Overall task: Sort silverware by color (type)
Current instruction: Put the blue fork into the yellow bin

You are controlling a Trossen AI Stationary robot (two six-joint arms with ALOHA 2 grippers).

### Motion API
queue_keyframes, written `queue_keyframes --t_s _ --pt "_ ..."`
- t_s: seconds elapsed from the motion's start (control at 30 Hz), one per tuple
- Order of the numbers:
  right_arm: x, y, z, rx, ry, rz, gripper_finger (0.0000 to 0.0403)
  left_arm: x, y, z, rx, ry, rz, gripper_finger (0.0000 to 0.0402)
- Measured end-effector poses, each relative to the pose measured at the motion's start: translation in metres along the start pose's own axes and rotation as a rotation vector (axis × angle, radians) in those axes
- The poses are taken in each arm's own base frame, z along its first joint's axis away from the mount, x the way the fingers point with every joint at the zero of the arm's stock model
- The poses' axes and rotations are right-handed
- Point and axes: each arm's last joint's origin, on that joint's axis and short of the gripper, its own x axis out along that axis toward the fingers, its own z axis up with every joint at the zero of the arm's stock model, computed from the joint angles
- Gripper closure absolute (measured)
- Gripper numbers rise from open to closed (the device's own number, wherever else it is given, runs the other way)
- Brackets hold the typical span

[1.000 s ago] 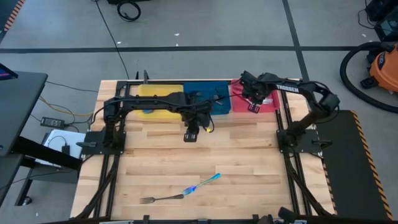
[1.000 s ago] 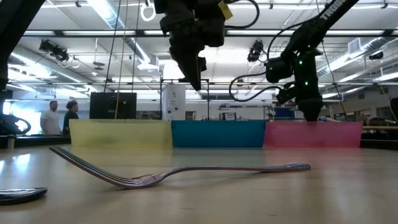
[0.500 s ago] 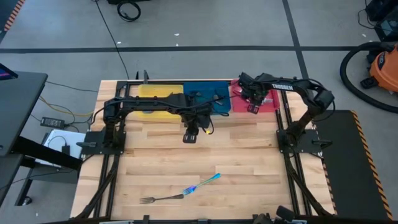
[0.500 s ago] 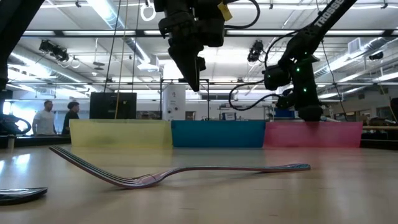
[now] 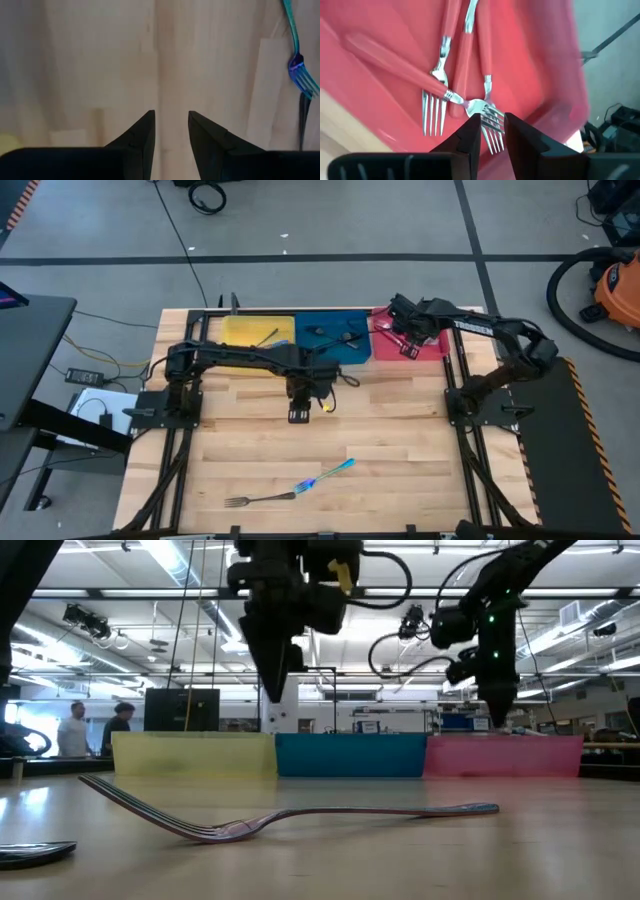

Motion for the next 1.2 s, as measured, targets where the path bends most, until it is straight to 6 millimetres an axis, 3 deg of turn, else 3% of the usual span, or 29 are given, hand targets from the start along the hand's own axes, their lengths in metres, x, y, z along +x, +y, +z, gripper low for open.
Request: queue_keyframes --t_s 0.13,0.47,0.67,0.97,1.2 --pt "-0.02 0.001 -0.006 0.025 -0.085 -0.013 0.0309 0.014 -0.013 -0.003 -0.051 0.016 -0.005 0.0285" --pt "-0.053 0.001 -0.021 0.124 -0.245 0.038 0.0309 0.023 -0.065 0.012 -0.082 -0.138 -0.045 0.0285" --pt "-0.065 0.003 -0.027 0.2 -0.302 0.072 0.0309 0.03 -0.091 0.016 -0.089 -0.195 0.004 0.0285" --pt "-0.079 0.014 -0.032 0.152 -0.378 0.128 0.0309 0.049 -0.137 0.017 -0.093 -0.253 -0.003 0.0285" --pt "-0.085 0.025 -0.032 0.169 -0.397 0.196 0.0309 0.061 -0.159 0.011 -0.138 -0.261 0.043 0.0285"
